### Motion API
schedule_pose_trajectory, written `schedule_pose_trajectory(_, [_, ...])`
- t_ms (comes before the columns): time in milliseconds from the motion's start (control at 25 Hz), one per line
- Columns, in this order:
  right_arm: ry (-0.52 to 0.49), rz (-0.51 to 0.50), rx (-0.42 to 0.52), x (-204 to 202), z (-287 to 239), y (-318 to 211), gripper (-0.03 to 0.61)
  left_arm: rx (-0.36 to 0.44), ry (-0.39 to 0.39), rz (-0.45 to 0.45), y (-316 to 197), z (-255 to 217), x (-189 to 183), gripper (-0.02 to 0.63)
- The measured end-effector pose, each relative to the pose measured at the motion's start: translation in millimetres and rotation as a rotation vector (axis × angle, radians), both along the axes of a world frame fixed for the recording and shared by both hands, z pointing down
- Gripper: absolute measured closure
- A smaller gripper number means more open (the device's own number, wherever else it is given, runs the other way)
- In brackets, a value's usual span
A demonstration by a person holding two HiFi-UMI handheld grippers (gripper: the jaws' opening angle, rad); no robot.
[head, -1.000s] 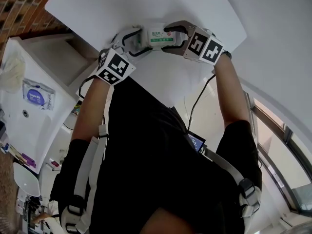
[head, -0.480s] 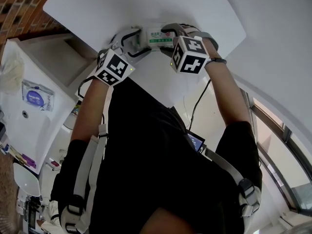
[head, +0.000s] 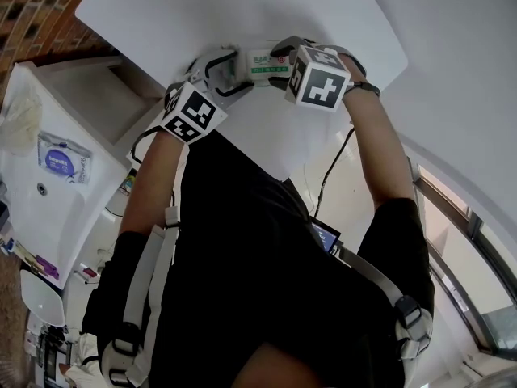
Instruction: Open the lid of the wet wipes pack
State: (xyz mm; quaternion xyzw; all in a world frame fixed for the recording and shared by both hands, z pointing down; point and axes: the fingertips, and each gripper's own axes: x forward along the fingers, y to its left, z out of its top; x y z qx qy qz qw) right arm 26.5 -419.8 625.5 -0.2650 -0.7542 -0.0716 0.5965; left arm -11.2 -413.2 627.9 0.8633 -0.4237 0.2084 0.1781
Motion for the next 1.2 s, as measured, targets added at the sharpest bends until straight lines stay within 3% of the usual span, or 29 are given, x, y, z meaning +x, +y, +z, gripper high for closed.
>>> schedule_pose_trajectory(320, [-0.018, 0.096, -0.228, -5, -14, -9, 0.353, -0.002, -0.001, 0.008, -1, -1, 1, 0.287])
schedule_pose_trajectory(480, [-0.036, 0.124, -0.272, -9, -28, -15, 0.368, -0.004, 0.004, 0.013, 0, -1, 1, 0.287])
schedule_pose_trajectory(840, [-0.174, 0.121, -0.141, -29, -53, -44, 0.433, -0.012, -0.005, 0.030, 0, 0, 1, 0.287])
schedule_pose_trajectory(1000, [-0.224, 0.150, -0.047, -37, -53, -66, 0.483, -0.010, -0.006, 0.033, -1, 0, 0, 0.287])
schedule_pose_trajectory(1200, [-0.261, 0.204, -0.004, -42, -42, -78, 0.499, -0.006, 0.000, 0.035, -1, 1, -2, 0.287])
